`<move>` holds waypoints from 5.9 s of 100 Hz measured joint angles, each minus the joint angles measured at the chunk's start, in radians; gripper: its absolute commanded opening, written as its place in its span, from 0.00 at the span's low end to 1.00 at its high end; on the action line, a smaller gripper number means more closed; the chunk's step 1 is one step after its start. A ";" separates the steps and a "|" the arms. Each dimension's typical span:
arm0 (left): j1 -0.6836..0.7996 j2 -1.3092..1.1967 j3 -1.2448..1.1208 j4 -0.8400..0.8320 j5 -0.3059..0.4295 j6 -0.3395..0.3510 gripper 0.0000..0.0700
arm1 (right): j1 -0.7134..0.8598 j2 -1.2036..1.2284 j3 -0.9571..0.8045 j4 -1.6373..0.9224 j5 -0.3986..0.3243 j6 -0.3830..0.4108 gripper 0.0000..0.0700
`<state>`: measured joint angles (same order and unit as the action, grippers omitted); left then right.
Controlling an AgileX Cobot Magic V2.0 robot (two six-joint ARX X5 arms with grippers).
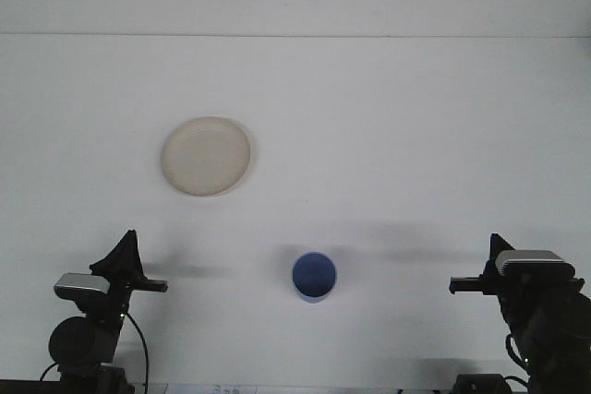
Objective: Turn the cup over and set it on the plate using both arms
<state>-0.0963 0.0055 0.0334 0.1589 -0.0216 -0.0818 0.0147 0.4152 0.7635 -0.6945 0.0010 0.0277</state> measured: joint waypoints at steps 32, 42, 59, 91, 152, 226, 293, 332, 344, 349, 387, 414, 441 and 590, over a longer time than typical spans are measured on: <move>0.000 0.074 0.264 -0.215 0.000 -0.061 0.02 | 0.000 0.000 0.000 0.000 0.000 0.000 0.00; 0.000 0.203 0.466 -0.389 0.000 -0.063 0.02 | 0.000 0.000 0.000 0.000 0.000 0.000 0.00; 0.000 0.495 0.807 -0.684 0.002 -0.062 0.02 | 0.000 0.000 0.000 0.000 0.000 0.000 0.00; -0.008 0.913 1.243 -0.976 0.185 -0.001 0.02 | 0.000 0.000 0.000 0.000 0.000 0.000 0.00; -0.239 1.120 1.249 -0.986 0.226 -0.018 0.71 | 0.000 0.000 0.000 -0.003 0.000 0.000 0.00; -0.734 1.488 1.262 -0.887 0.282 -0.021 0.71 | 0.000 0.000 0.000 -0.003 0.000 0.000 0.00; -0.726 1.606 1.354 -0.887 0.217 -0.009 0.01 | 0.000 0.000 0.000 -0.003 0.000 0.000 0.00; -0.386 1.620 1.649 -0.918 -0.001 0.016 0.02 | 0.000 0.000 0.000 -0.003 0.000 0.000 0.00; -0.258 1.671 1.666 -0.891 -0.003 0.016 0.02 | 0.000 0.000 0.000 -0.004 0.000 0.000 0.00; -0.214 1.702 1.666 -0.892 -0.006 0.017 0.02 | 0.000 0.000 0.000 -0.004 0.000 0.000 0.00; -0.068 1.868 1.665 -0.874 -0.006 0.016 0.02 | 0.000 0.000 0.000 -0.005 0.000 0.000 0.00; -0.062 1.880 1.666 -0.872 -0.006 0.016 0.79 | 0.000 0.000 0.000 -0.005 0.000 0.000 0.00; -0.061 1.864 1.750 -0.883 -0.006 0.009 0.90 | 0.000 0.000 0.000 -0.005 0.000 0.000 0.00; -0.125 0.430 0.605 -0.532 -0.077 -0.086 0.02 | 0.000 0.000 0.000 0.003 0.000 -0.001 0.00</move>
<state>-0.2211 0.4358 0.6384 -0.3733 -0.0986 -0.1680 0.0147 0.4156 0.7635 -0.6914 0.0013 0.0269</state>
